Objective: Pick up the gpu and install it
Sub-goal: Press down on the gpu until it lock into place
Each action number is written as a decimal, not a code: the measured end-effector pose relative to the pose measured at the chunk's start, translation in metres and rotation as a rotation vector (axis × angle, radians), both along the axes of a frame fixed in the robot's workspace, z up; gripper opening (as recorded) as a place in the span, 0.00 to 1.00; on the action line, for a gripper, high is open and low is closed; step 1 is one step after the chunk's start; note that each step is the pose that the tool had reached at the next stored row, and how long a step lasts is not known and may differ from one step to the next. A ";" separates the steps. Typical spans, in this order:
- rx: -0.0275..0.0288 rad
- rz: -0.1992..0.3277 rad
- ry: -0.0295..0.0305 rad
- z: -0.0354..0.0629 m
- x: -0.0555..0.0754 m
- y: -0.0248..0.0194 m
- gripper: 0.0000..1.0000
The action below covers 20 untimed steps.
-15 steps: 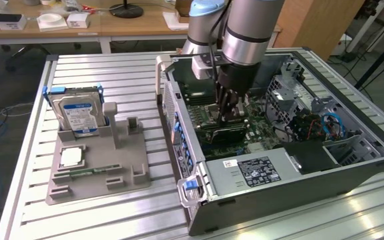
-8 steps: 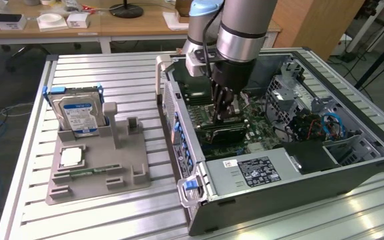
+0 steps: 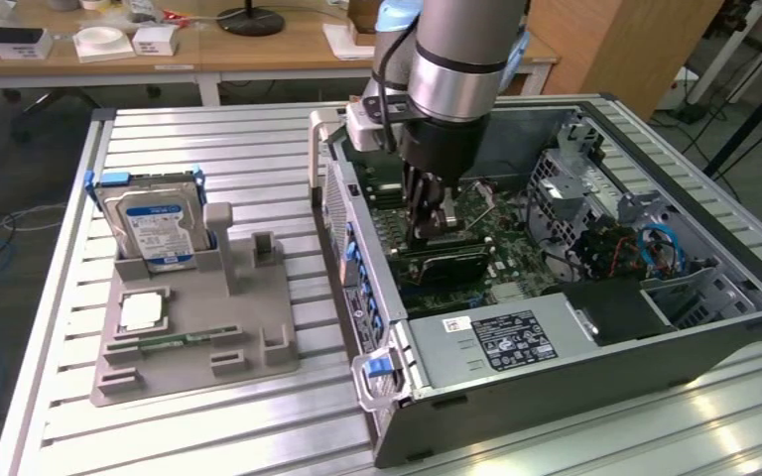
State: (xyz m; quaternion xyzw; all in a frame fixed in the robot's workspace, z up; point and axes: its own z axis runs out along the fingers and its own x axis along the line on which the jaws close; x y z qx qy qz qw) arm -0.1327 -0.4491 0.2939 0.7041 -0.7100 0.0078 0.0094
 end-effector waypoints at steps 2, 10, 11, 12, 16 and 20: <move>0.0001 0.000 0.0000 0.0010 -0.004 0.0000 0.11; 0.0000 -0.001 0.0021 0.0060 -0.018 0.0000 0.11; 0.0000 -0.001 0.0027 0.0068 -0.020 0.0000 0.11; 0.0000 -0.001 0.0035 0.0077 -0.021 0.0000 0.11; 0.0002 -0.001 0.0048 0.0086 -0.023 0.0000 0.11; -0.0003 -0.001 0.0065 0.0086 -0.025 0.0000 0.11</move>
